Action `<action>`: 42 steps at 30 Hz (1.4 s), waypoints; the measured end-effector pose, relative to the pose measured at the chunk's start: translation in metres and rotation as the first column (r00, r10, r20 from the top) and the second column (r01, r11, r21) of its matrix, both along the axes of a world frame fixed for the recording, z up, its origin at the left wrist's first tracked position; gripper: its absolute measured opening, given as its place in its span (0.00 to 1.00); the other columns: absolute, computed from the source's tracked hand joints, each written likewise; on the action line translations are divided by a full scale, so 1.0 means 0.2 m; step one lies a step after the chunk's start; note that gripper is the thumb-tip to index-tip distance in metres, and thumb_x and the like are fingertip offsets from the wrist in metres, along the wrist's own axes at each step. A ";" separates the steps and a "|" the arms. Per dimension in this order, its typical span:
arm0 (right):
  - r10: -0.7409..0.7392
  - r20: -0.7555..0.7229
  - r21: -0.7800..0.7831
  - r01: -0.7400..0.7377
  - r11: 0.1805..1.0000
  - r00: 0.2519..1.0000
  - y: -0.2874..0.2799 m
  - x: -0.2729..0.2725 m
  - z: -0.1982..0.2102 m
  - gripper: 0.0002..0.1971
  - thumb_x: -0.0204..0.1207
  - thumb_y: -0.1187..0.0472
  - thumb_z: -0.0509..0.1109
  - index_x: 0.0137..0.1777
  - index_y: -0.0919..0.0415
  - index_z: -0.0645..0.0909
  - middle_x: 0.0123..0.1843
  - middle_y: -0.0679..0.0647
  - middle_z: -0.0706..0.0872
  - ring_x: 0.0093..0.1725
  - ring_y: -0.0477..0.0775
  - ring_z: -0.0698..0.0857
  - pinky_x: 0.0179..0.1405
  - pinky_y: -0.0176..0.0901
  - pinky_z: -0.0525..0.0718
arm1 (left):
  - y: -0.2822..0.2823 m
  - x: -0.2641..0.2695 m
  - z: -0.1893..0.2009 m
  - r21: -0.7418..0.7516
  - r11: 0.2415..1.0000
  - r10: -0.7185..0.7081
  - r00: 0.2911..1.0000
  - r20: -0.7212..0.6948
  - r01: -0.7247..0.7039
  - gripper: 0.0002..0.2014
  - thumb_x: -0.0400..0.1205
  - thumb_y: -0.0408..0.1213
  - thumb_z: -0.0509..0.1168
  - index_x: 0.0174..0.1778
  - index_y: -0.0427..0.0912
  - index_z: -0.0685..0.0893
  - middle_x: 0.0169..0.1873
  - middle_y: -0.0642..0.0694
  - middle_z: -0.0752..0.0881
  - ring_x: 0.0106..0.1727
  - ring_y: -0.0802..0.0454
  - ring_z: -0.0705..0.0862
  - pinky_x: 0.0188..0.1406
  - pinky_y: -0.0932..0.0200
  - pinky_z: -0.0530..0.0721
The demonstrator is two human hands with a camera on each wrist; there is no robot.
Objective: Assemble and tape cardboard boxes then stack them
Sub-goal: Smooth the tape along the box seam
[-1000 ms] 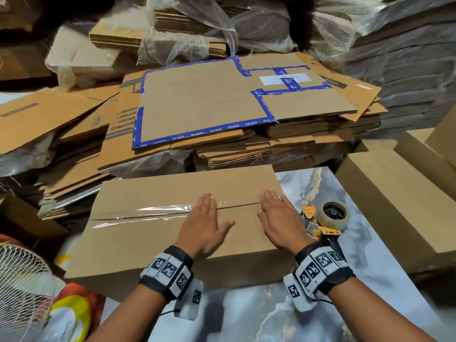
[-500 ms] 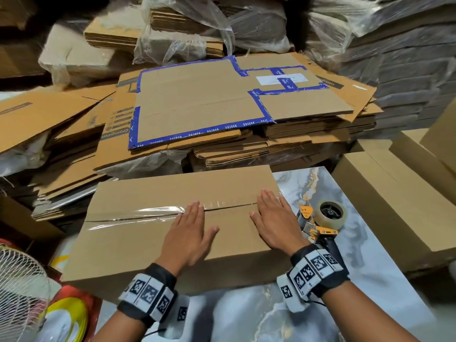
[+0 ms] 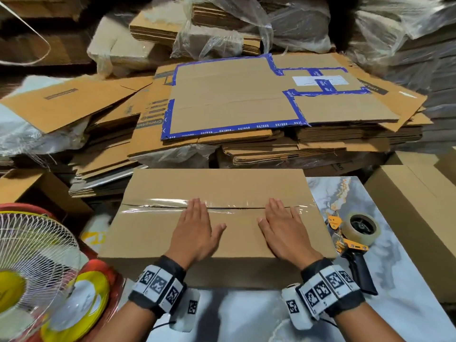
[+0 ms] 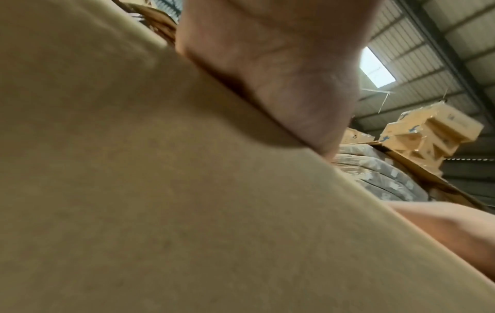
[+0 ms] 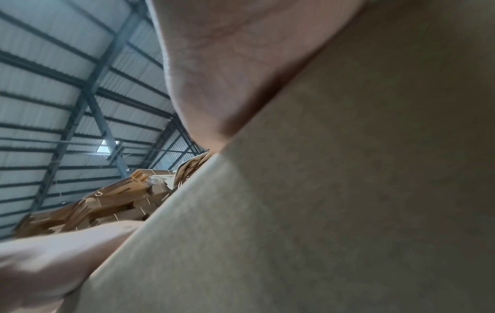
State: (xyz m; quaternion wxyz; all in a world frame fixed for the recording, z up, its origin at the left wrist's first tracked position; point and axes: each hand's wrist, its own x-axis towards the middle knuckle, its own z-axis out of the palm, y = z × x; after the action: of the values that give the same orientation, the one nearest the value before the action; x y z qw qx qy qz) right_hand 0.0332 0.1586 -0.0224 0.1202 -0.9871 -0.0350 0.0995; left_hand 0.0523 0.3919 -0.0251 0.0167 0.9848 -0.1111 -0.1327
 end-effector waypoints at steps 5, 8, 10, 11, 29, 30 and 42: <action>-0.013 0.026 -0.062 0.015 0.998 1.000 0.04 -0.01 0.00 0.33 0.91 0.43 0.39 0.90 0.60 0.49 0.92 0.53 0.45 0.90 0.51 0.42 0.89 0.56 0.39 | -0.08 -0.01 0.02 -0.037 0.977 -0.209 0.977 -0.031 0.208 0.43 0.87 0.66 0.37 0.88 0.36 0.38 0.88 0.38 0.37 0.89 0.45 0.36 0.89 0.48 0.40; -0.010 0.041 -0.021 0.010 1.000 0.999 0.03 -0.01 -0.01 0.32 0.91 0.44 0.42 0.90 0.59 0.50 0.92 0.51 0.47 0.90 0.49 0.43 0.88 0.53 0.40 | -0.05 -0.03 0.01 -0.037 0.990 -0.135 0.990 0.025 0.136 0.42 0.88 0.66 0.38 0.89 0.37 0.41 0.89 0.39 0.40 0.89 0.46 0.38 0.89 0.48 0.42; -0.042 0.084 0.011 0.041 0.999 0.996 0.03 -0.01 -0.01 0.32 0.91 0.43 0.45 0.90 0.58 0.52 0.92 0.52 0.49 0.90 0.50 0.45 0.88 0.54 0.41 | -0.06 -0.03 0.00 -0.046 0.994 -0.094 0.995 0.040 0.096 0.43 0.87 0.67 0.36 0.89 0.36 0.41 0.89 0.39 0.40 0.89 0.45 0.37 0.89 0.48 0.42; -0.094 0.111 0.018 0.093 0.996 0.989 0.03 0.00 -0.01 0.33 0.90 0.42 0.48 0.90 0.57 0.54 0.92 0.54 0.50 0.90 0.51 0.46 0.88 0.57 0.42 | -0.07 -0.04 -0.01 -0.053 0.994 -0.093 0.995 0.038 0.095 0.45 0.86 0.68 0.34 0.89 0.35 0.41 0.89 0.38 0.39 0.89 0.45 0.37 0.89 0.48 0.41; -0.645 -0.037 0.417 0.598 0.684 0.764 -0.38 0.14 -0.04 0.20 0.89 0.50 0.52 0.64 0.56 0.84 0.65 0.61 0.87 0.61 0.66 0.83 0.58 0.54 0.80 | -0.42 -0.04 0.01 -0.074 0.928 -0.361 0.931 0.057 0.364 0.49 0.80 0.71 0.29 0.89 0.38 0.40 0.88 0.41 0.37 0.89 0.47 0.34 0.86 0.52 0.33; -0.646 -0.052 0.402 0.608 0.684 0.761 -0.38 0.15 -0.04 0.23 0.90 0.49 0.50 0.63 0.57 0.84 0.66 0.62 0.86 0.62 0.67 0.82 0.58 0.54 0.79 | -0.46 -0.04 0.01 -0.074 0.927 -0.363 0.930 0.052 0.366 0.49 0.81 0.71 0.31 0.89 0.37 0.40 0.88 0.41 0.37 0.89 0.47 0.34 0.86 0.51 0.33; -0.494 -0.234 0.449 0.544 0.709 0.837 -0.48 0.19 -0.08 0.30 0.89 0.40 0.51 0.65 0.65 0.83 0.65 0.64 0.86 0.64 0.66 0.83 0.67 0.54 0.79 | -0.54 -0.01 0.01 -0.089 0.918 -0.386 0.922 0.015 0.386 0.56 0.72 0.75 0.24 0.89 0.37 0.38 0.88 0.41 0.34 0.89 0.47 0.33 0.85 0.52 0.33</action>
State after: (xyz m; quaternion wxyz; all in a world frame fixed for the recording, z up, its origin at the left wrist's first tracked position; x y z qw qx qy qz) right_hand 0.0712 0.0625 -0.0379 0.3954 -0.8851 0.2255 0.0967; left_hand 0.0506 0.2849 -0.0239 0.0346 0.9416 -0.3090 -0.1295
